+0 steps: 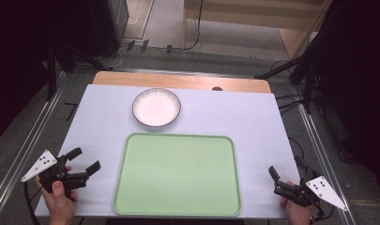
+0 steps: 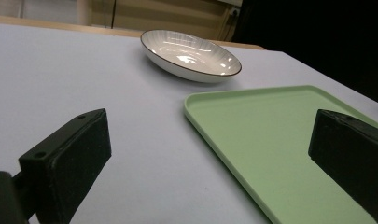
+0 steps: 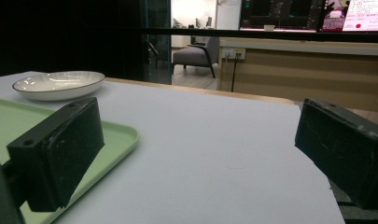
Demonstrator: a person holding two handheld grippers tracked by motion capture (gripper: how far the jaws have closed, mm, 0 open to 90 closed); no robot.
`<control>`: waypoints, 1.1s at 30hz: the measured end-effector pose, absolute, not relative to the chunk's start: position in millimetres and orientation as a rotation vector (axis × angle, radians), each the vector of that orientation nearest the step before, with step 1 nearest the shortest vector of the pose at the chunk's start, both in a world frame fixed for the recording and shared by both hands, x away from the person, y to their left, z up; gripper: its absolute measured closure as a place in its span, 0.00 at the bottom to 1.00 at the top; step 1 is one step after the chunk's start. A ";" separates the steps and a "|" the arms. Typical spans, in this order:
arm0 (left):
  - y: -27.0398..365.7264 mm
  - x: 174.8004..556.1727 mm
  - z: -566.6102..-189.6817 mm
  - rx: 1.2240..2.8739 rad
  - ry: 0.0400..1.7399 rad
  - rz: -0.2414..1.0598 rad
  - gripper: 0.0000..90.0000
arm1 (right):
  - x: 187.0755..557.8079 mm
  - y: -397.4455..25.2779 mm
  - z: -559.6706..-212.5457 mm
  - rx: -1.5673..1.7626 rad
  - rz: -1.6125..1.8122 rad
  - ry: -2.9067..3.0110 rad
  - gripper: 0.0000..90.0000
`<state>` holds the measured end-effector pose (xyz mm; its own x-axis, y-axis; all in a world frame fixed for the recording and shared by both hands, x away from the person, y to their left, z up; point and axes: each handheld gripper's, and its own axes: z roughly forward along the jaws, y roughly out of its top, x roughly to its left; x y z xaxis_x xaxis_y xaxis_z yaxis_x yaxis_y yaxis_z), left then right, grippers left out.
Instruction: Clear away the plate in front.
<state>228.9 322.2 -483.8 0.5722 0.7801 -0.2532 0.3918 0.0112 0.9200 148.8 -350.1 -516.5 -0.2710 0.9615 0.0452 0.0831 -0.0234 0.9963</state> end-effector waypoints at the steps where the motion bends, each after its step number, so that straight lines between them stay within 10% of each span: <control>1: 320.0 228.8 -482.7 1.624 1.015 0.420 0.00 | 148.8 -350.1 -516.5 1.151 1.398 1.456 0.02; 33: 250.8 266.7 -430.7 1.693 0.907 0.399 0.00 | 149.0 -350.0 -516.4 1.151 1.397 1.456 0.02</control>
<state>266.7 250.8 -430.7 0.6474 0.7394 -0.1847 0.3630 -0.0861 0.9278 149.0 -350.0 -516.4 -0.2701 0.9618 0.0438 0.0839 -0.0218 0.9962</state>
